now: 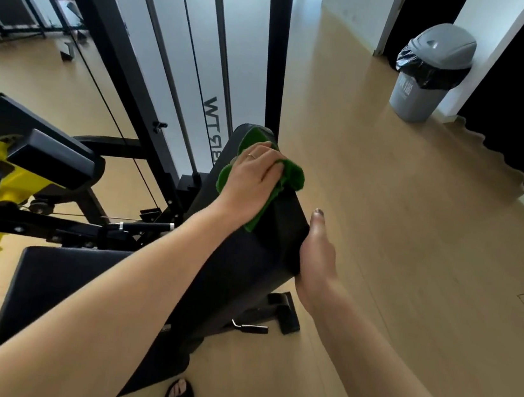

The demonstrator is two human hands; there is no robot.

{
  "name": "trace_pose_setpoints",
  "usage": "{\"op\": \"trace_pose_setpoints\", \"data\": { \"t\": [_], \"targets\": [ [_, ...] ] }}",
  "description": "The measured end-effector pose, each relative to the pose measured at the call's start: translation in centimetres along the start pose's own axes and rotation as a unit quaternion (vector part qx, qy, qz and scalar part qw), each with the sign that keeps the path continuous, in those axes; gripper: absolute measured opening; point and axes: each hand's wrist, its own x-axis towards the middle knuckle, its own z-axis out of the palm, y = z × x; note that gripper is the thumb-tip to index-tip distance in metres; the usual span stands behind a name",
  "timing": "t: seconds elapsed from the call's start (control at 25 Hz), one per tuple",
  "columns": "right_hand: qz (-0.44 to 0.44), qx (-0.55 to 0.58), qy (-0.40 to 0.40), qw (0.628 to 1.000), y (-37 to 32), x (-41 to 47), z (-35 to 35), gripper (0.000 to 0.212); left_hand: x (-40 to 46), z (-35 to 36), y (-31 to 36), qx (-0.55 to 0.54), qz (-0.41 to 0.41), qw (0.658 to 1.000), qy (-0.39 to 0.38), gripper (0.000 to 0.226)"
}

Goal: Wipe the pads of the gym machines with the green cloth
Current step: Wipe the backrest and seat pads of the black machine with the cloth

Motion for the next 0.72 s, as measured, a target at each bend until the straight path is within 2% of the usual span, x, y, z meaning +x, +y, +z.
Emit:
{"op": "trace_pose_setpoints", "data": {
  "t": [0.08,0.2,0.36,0.48,0.56,0.64,0.72],
  "targets": [
    [0.005,0.019,-0.020,1.000,0.0,-0.4,-0.3,0.056,-4.7,0.6,2.4,-0.007,0.032,0.999,0.001,0.024],
    [0.021,0.113,-0.133,0.984,-0.3,-1.3,-1.3,0.075,-11.4,1.8,4.8,-0.002,0.100,0.995,-0.004,0.025],
    [0.002,0.141,-0.144,0.979,-0.2,-0.8,-1.3,0.074,-7.7,0.8,2.2,0.032,0.150,0.988,-0.032,0.031],
    [0.006,0.119,-0.132,0.984,-0.1,-0.3,-1.0,0.075,-1.5,0.0,-0.3,0.008,0.067,0.998,-0.015,0.038],
    [0.011,0.112,-0.134,0.985,-0.2,-0.4,-0.9,0.076,0.5,0.0,-0.3,-0.002,0.002,1.000,0.006,0.035],
    [0.011,0.104,-0.130,0.986,0.0,-0.8,-1.1,0.079,-1.9,0.7,1.1,-0.017,-0.016,0.999,0.023,0.029],
    [0.009,0.114,-0.142,0.983,-0.2,-1.2,-1.3,0.082,-7.3,1.5,3.6,-0.039,0.013,0.999,0.021,0.029]
  ]
}}
